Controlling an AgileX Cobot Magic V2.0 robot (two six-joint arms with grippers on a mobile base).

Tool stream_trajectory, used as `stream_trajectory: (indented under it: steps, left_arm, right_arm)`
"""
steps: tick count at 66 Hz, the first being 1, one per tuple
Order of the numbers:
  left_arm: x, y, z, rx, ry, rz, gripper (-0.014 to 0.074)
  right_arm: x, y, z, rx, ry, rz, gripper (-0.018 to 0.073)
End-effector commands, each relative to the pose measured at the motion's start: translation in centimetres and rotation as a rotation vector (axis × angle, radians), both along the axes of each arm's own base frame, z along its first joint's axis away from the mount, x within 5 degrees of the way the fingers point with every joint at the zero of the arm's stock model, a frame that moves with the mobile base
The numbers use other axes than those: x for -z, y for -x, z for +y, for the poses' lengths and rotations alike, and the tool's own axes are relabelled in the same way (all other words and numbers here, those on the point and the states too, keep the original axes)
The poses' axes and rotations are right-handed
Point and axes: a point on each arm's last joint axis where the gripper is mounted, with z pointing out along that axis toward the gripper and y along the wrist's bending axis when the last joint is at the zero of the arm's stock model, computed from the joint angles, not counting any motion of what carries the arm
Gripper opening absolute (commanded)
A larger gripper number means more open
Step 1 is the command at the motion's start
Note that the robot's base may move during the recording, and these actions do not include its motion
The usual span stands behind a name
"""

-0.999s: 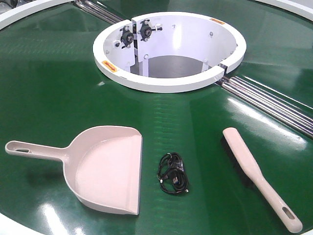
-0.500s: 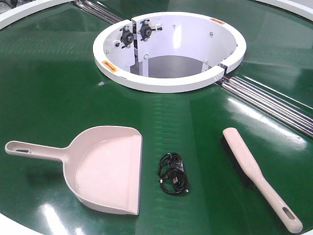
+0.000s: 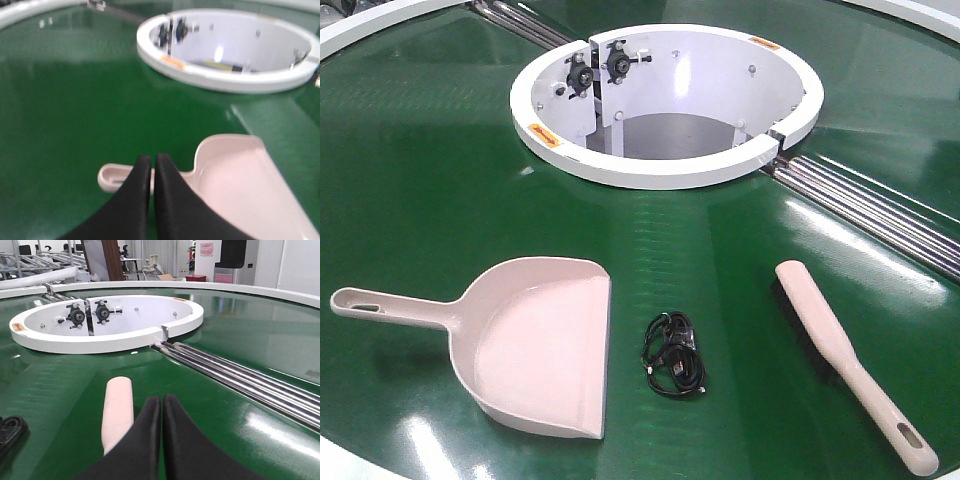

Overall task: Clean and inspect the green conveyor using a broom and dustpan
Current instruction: 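Move the left gripper down toward the pink dustpan handle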

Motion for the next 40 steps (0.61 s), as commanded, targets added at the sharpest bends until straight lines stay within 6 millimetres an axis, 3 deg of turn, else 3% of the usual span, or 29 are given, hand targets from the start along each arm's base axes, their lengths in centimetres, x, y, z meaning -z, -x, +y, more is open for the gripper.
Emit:
stream_trajectory:
  steps: [1,27,40]
  left_arm:
    - [-0.7,-1.3,-0.1,-0.001,0.002,-0.008,-0.0006]
    - [1.0,-3.5,-0.3,-0.001,-0.010,0.117,0.0002]
    - [0.9,-3.6,-0.3,-0.002,-0.008,0.110,0.0102]
  right_arm:
    - [-0.1,0.0,-0.1,0.010,0.006,-0.066,-0.0010]
    - [-0.1,0.0,-0.1,0.010,0.006,-0.066,-0.0010]
    - [-0.1,0.0,-0.1,0.010,0.006,-0.066,-0.0010]
